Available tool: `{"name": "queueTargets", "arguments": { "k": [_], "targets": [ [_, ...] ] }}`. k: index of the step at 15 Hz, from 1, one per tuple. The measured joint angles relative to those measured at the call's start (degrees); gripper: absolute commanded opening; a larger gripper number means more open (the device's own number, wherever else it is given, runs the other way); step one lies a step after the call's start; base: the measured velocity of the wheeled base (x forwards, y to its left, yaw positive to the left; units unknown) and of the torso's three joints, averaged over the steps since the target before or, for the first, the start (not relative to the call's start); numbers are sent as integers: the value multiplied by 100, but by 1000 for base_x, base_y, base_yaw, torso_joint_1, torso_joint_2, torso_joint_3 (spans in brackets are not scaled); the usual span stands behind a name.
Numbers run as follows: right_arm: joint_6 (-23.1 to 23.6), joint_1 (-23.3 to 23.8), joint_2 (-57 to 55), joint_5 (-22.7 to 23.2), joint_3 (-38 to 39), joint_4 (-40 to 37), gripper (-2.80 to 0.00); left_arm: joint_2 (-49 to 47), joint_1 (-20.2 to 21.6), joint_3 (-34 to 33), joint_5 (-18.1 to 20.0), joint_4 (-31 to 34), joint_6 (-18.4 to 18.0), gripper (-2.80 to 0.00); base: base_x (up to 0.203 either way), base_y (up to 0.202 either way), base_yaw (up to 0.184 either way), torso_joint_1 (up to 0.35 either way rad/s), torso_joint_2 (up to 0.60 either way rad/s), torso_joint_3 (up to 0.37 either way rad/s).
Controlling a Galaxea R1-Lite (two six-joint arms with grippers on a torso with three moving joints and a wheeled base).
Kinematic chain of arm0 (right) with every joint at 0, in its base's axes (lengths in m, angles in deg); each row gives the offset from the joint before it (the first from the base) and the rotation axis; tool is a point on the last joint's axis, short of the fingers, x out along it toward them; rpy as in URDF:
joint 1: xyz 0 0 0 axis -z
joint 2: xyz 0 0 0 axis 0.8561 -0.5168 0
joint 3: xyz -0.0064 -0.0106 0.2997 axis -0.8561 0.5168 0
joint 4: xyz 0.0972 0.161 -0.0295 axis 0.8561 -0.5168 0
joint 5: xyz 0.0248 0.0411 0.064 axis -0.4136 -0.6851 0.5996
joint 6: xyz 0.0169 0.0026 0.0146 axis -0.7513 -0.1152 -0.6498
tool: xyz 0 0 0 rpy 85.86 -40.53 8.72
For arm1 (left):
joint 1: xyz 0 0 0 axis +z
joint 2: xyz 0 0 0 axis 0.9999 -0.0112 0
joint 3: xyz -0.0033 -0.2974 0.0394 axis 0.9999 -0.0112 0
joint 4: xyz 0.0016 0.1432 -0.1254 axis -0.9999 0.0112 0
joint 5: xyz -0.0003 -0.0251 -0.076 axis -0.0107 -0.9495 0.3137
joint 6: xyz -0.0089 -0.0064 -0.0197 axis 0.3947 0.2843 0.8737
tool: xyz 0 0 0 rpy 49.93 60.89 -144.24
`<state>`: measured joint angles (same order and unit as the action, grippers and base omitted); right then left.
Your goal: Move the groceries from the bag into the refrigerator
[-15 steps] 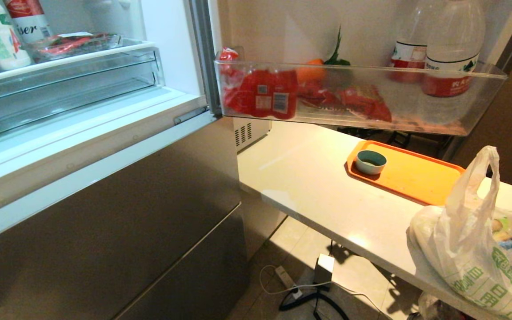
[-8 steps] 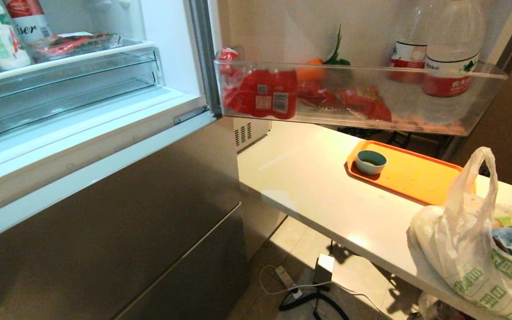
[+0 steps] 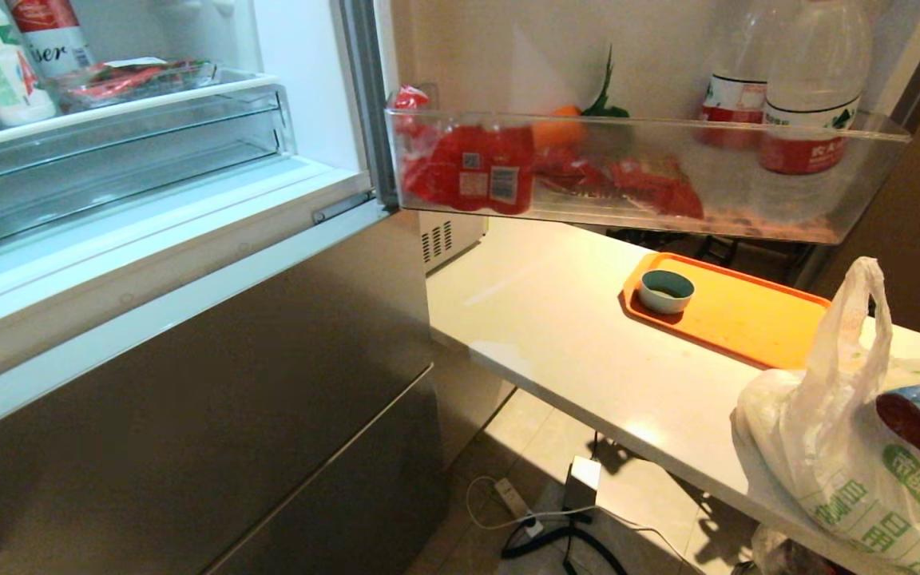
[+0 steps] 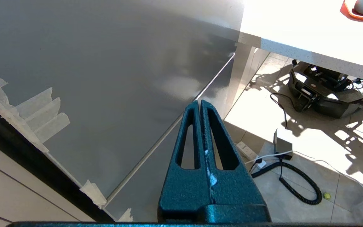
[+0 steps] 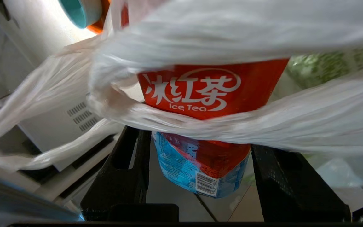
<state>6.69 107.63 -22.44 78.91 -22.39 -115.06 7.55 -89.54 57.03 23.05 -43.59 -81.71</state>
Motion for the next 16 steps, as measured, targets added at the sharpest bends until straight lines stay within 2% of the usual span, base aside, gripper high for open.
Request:
{"name": "queueTargets", "arguments": {
  "k": [3,7,11,16],
  "targets": [
    [-61,-5,183,421,-15,-140,-280,0,-2,0,0,0,0,-280,0,0,0,0,0,0],
    [-69,-84,413,503,-90,-225,-280,0,0,0,0,-1,2,-280,0,0,0,0,0,0],
    [-72,-225,659,953,-122,-481,-280,0,0,0,0,-1,2,-280,0,0,0,0,0,0],
    [-86,-617,1117,969,-78,-691,-280,0,0,0,0,0,2,-280,0,0,0,0,0,0]
  ]
}}
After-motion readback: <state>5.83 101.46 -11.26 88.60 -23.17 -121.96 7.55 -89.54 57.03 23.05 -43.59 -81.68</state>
